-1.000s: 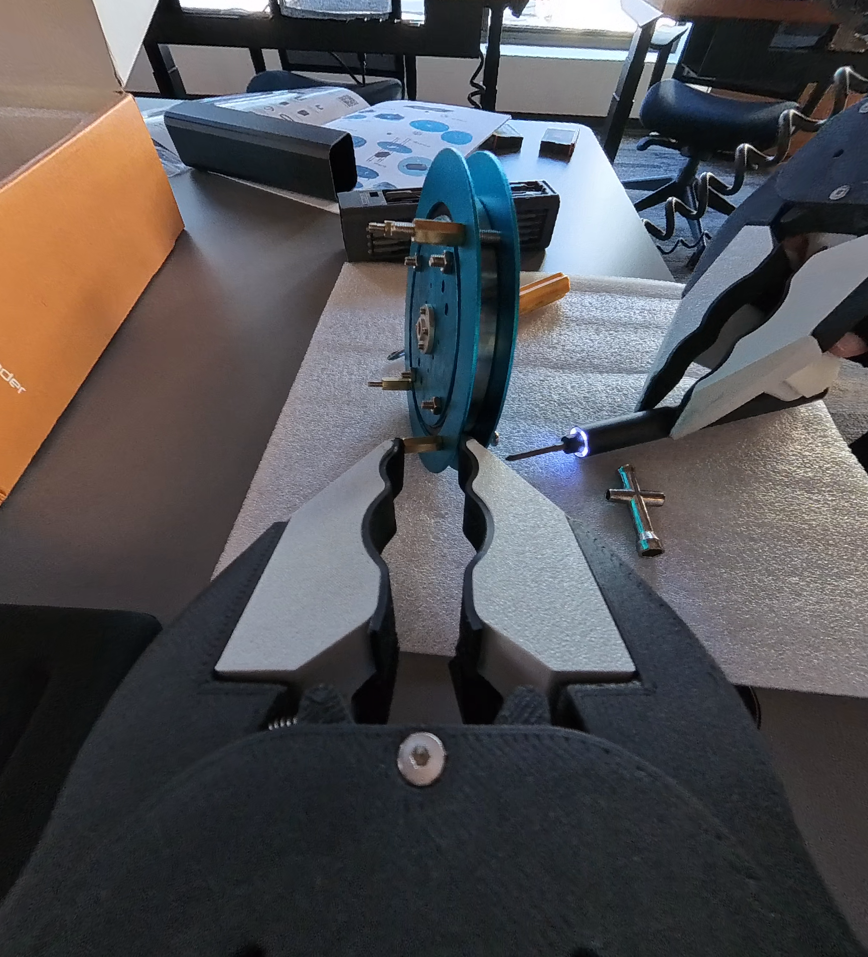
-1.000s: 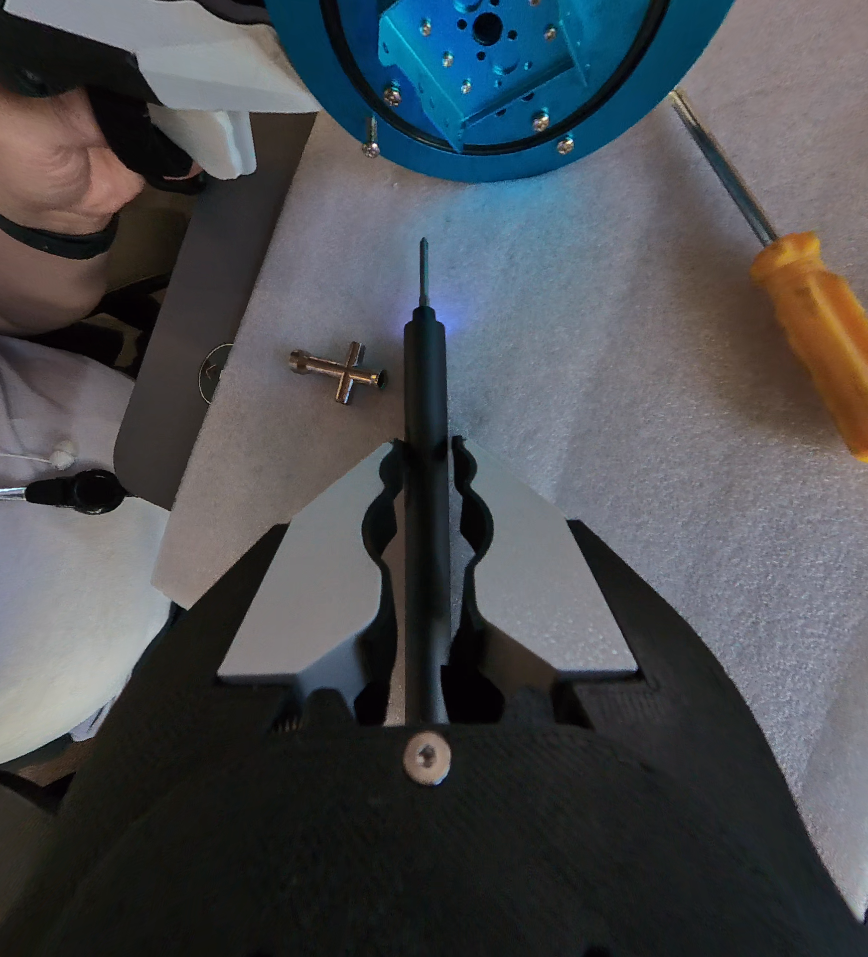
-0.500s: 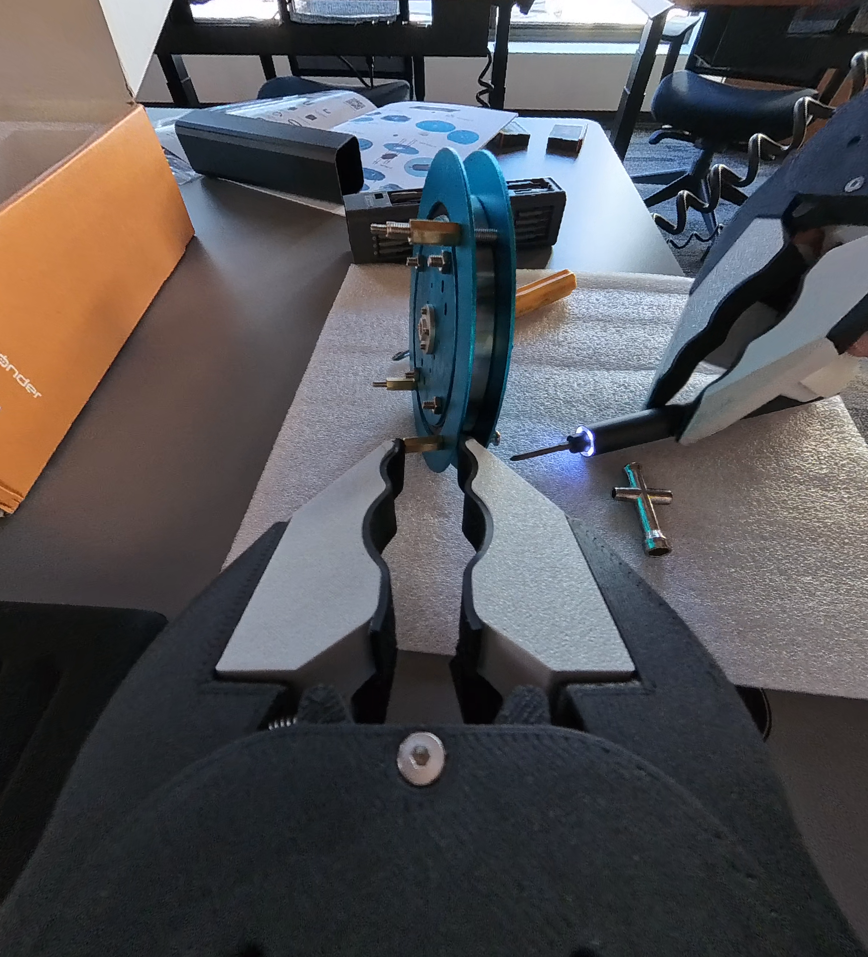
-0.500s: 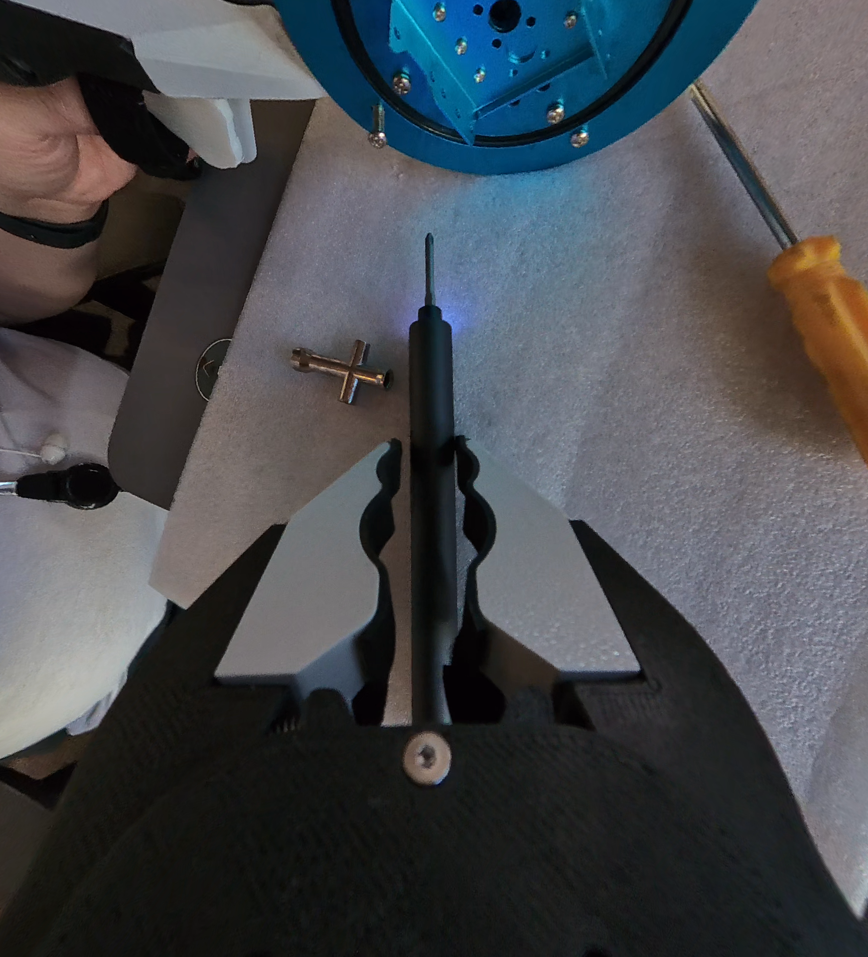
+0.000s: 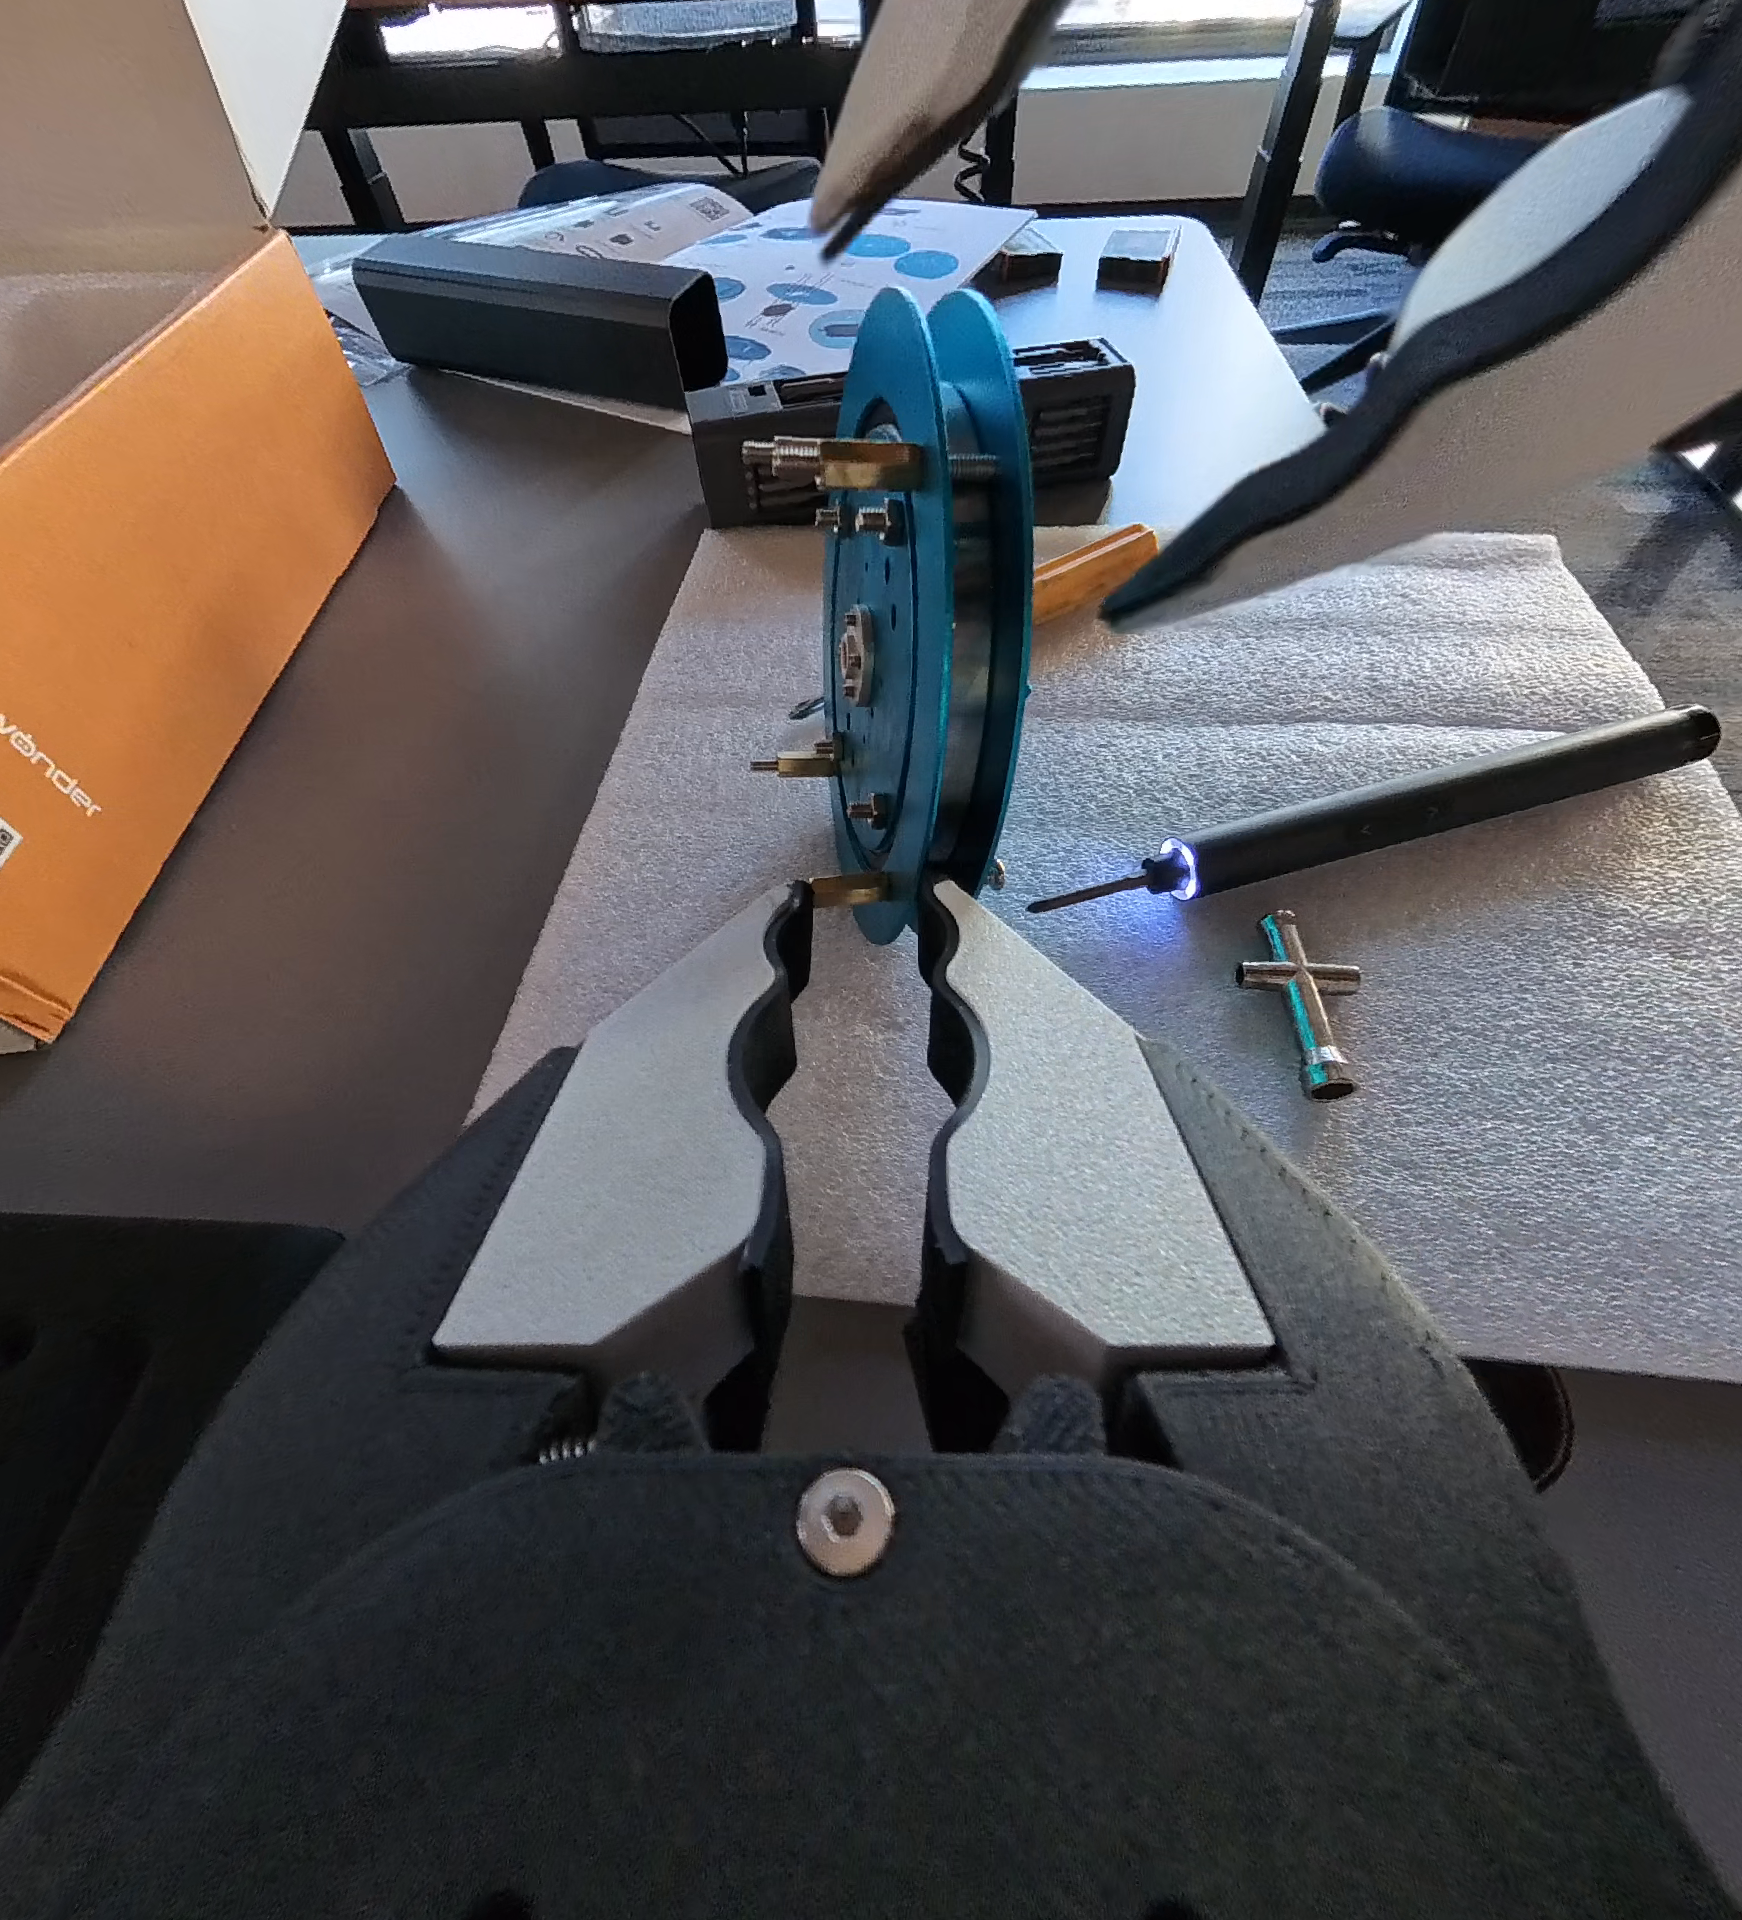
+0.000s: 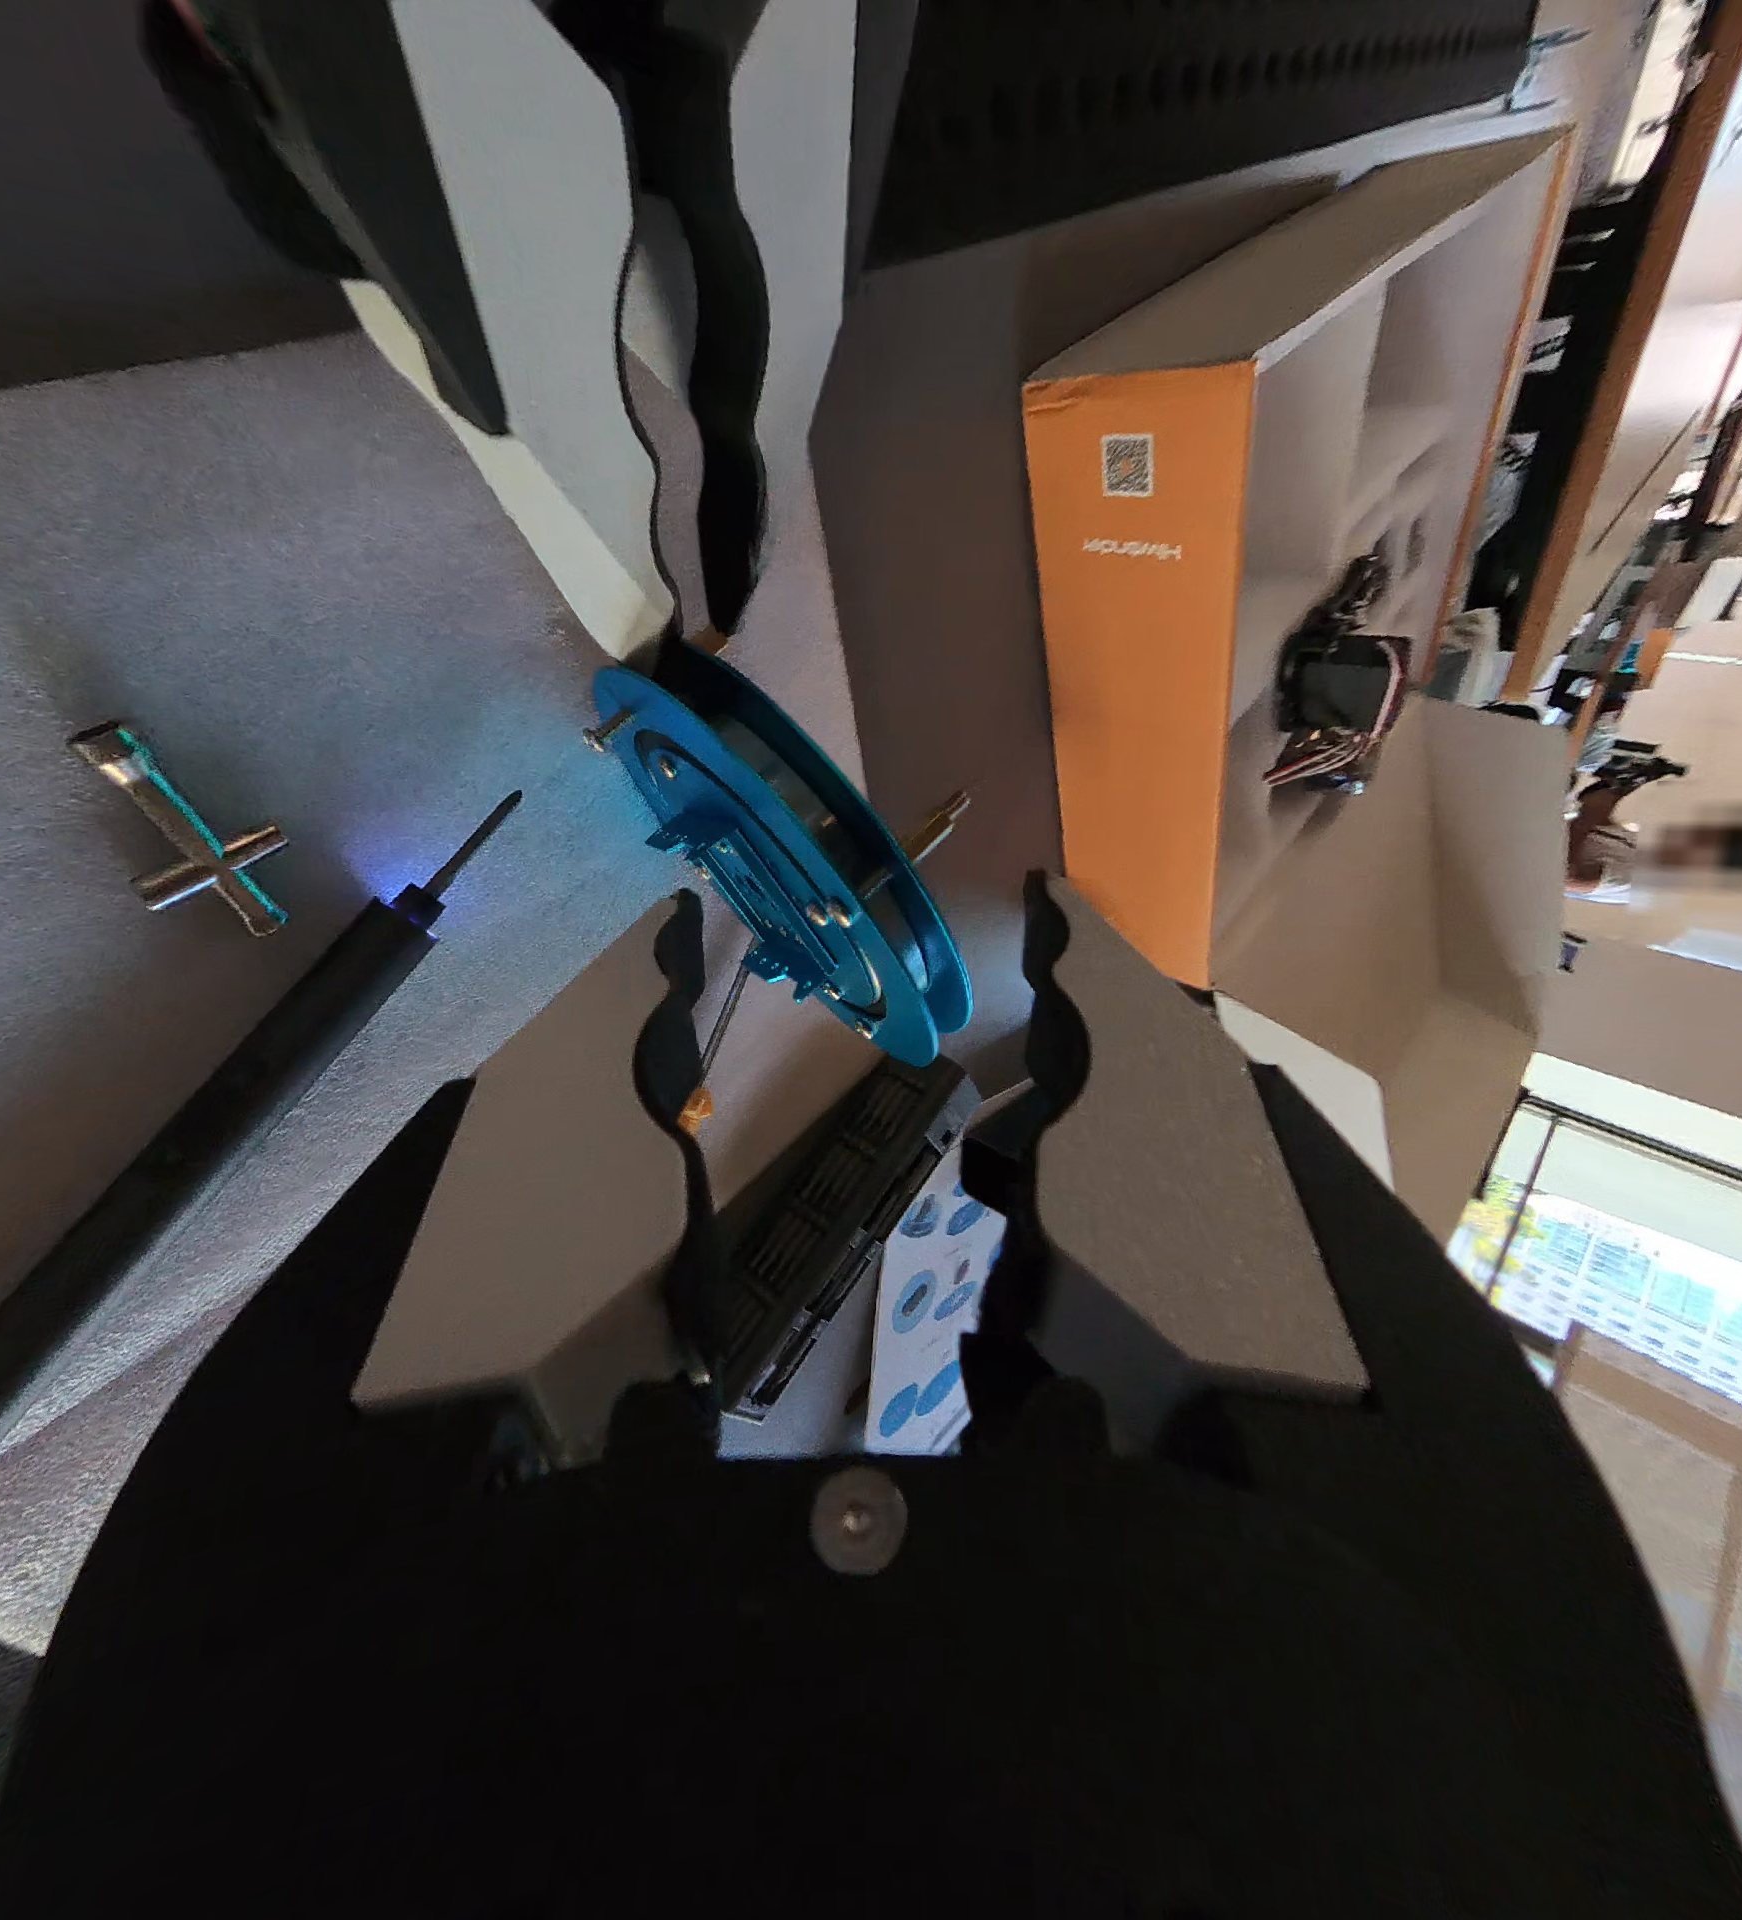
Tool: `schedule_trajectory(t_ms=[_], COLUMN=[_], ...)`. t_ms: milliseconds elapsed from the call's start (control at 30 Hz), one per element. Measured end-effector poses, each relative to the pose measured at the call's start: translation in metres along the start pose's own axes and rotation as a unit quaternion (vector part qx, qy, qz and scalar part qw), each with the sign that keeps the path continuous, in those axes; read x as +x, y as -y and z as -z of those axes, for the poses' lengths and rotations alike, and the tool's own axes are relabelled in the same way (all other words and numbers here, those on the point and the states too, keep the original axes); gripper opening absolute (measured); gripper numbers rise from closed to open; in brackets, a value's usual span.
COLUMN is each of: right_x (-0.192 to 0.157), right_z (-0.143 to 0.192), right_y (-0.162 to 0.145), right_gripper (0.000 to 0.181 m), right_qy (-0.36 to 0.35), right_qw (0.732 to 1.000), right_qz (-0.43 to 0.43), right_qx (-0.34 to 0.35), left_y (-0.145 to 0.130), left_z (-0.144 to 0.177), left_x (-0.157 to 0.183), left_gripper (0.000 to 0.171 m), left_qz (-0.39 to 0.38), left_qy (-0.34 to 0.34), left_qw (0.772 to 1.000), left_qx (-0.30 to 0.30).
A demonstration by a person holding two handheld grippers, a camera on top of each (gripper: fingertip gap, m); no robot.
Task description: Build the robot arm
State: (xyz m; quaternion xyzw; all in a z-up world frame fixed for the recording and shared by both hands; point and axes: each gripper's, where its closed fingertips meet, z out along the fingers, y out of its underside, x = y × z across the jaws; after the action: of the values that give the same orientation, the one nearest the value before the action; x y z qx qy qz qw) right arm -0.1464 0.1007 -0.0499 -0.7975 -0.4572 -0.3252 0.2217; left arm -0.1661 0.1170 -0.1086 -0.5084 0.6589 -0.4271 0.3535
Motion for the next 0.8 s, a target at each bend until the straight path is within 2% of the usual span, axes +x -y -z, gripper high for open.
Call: schedule_trajectory(t_ms=[100,233,367,567,733,800], right_x=[-0.004,-0.003,-0.007,-0.015,-0.013,-0.012], right_z=[-0.009,-0.011,-0.010,-0.013,-0.014,-0.015], right_y=[-0.009,-0.009,-0.010,-0.016,-0.014,-0.014], right_gripper=[0.038,0.027,0.026,0.027,0.027,0.026], right_qy=[0.027,0.026,0.031,0.038,0.042,0.044], right_qw=[0.999,0.998,0.998,0.998,0.997,0.997], right_qz=[-0.021,-0.047,-0.058,-0.053,-0.058,-0.057], right_qx=[-0.020,-0.017,-0.012,-0.021,-0.015,-0.014], left_y=[0.000,0.000,0.001,0.001,0.001,0.001], left_z=[0.000,0.000,0.001,0.000,0.001,0.001], left_x=[0.001,-0.001,-0.003,0.001,0.000,0.000], left_gripper=[0.019,0.019,0.019,0.020,0.012,0.003], left_qz=[-0.008,-0.002,0.008,-0.018,-0.019,-0.021], left_qy=[0.000,0.003,0.003,0.010,0.016,0.015], left_qw=[1.000,1.000,1.000,1.000,1.000,1.000], left_qx=[0.000,0.001,0.004,0.003,0.004,0.005])
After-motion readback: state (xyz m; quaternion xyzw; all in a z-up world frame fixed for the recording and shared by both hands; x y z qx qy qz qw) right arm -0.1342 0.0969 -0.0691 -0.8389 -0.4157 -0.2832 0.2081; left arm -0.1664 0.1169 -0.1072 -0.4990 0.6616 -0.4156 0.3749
